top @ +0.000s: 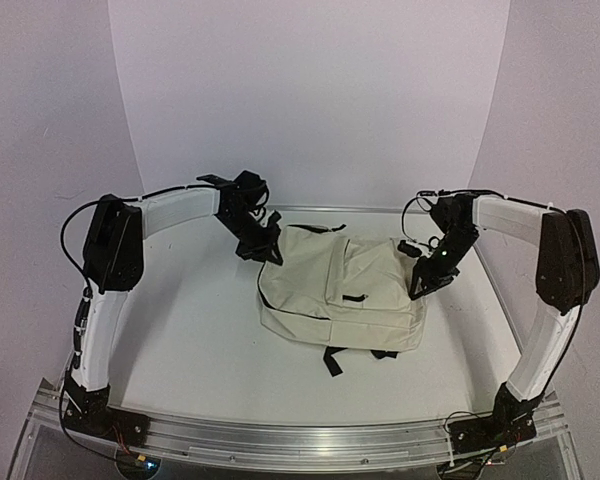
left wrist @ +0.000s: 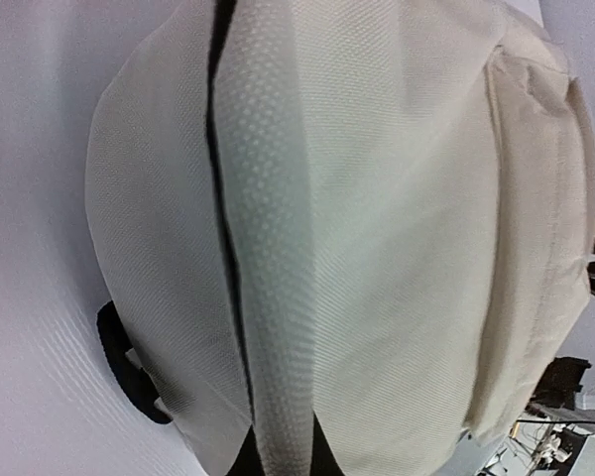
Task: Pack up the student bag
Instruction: Adjust the student bag at the center of the board.
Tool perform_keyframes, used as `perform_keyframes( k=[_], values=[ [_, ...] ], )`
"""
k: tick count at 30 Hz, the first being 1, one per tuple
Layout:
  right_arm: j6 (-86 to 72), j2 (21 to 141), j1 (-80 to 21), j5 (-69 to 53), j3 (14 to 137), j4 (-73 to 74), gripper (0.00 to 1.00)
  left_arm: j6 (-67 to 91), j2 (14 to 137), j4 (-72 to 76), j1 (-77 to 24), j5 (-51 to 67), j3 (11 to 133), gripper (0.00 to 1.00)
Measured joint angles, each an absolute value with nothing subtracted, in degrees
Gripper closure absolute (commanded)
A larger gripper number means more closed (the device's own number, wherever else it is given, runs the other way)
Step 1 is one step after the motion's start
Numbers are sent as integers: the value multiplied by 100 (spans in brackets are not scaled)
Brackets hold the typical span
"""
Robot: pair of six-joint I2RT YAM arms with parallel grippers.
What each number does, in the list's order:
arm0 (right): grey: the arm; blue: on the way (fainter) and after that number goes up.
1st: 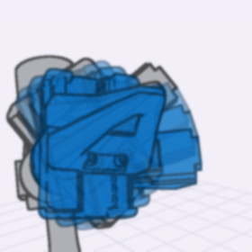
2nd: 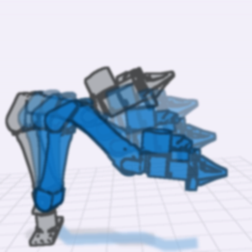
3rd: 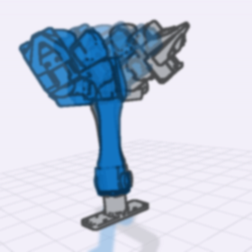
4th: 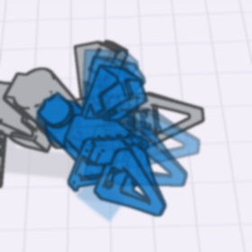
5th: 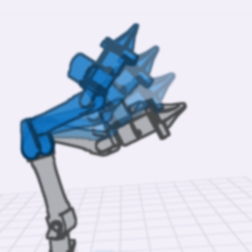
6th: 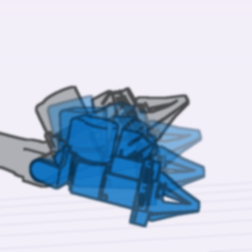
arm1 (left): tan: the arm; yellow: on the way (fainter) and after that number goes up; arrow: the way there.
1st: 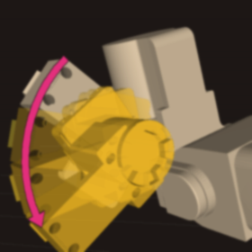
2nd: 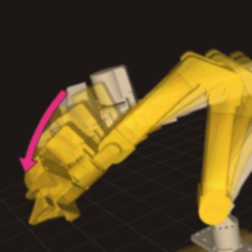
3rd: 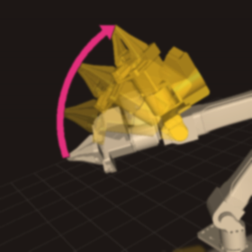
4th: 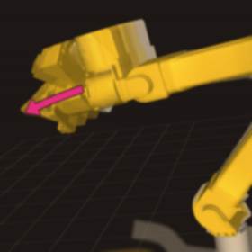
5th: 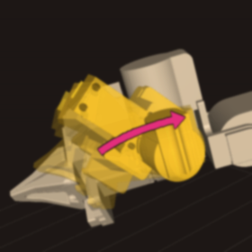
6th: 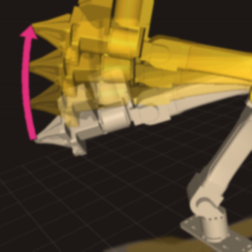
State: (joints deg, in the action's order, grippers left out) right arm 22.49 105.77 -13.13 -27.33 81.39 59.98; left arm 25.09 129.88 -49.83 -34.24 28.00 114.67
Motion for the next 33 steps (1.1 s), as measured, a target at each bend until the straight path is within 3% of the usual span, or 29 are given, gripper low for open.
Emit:
perform_keyframes(
  k=[3, 7, 9, 11, 13, 21, 24, 27, 33],
  values=[
    [2230, 10716, -1284, -2999, 8399, 6097, 82, 2658, 12793, -4992, -3489, 2794, 11508, 100],
    [2345, 10728, -1277, -3475, 8546, 6161, 83, 2891, 12731, -5153, -3539, 2778, 12068, 100],
    [2397, 10728, -1277, -3680, 8560, 6203, 73, 2993, 12736, -5247, -3592, 2767, 12675, 100],
    [2451, 10728, -1278, -3862, 8559, 6262, 49, 3134, 12737, -5209, -3675, 2824, 13317, 100],
    [2453, 10722, -1285, -4027, 8558, 6250, 35, 3416, 12717, -4832, -3817, 3018, 13917, 100],
    [2516, 10711, -1106, -4246, 8538, 6125, 27, 4253, 12687, -3602, -4426, 3565, 14441, 100],
    [2513, 10711, -1044, -4261, 8540, 6114, 26, 4396, 12465, -3168, -4411, 3541, 13859, 100],
    [2505, 10711, -1027, -4264, 8541, 6092, 26, 4500, 11465, -2708, -4159, 3153, 12065, 100],
    [2504, 10711, -1032, -4278, 8545, 6086, 27, 4483, 10083, -3899, -3461, 1847, 10422, 100]
  ],
)
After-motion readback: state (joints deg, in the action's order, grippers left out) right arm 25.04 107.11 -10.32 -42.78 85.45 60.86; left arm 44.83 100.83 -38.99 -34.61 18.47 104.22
